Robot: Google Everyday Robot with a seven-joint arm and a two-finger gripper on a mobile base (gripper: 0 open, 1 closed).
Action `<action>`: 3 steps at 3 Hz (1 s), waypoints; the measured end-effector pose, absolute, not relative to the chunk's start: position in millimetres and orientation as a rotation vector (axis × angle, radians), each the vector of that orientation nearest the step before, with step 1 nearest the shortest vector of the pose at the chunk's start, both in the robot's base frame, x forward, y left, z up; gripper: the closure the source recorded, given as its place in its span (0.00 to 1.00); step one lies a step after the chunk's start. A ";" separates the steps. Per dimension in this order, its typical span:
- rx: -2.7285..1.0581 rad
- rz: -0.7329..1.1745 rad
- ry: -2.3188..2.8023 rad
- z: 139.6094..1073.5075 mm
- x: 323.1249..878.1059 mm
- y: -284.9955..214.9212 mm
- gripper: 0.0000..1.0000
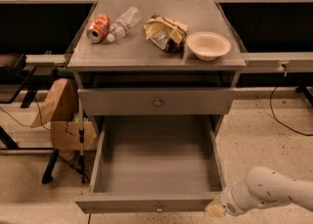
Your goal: Close middle drawer
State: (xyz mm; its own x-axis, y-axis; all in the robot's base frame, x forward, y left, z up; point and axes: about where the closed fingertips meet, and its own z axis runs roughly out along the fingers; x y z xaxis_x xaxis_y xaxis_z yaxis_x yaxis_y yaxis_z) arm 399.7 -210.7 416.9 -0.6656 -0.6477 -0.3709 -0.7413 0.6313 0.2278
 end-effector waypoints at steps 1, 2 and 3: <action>-1.126 0.532 2.601 417.6 396.3 -211.0 1.00; -1.096 0.536 2.603 417.9 396.5 -211.5 1.00; -1.021 0.537 2.612 418.3 400.1 -216.6 1.00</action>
Offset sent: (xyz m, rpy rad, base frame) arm 0.1051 -0.0394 0.0239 0.1864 -0.0813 -0.5847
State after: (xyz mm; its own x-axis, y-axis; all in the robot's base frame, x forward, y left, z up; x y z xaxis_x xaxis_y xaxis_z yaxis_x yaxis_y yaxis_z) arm 400.1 -216.6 418.3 -0.7089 -0.5876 -0.3901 -0.6938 0.6804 0.2360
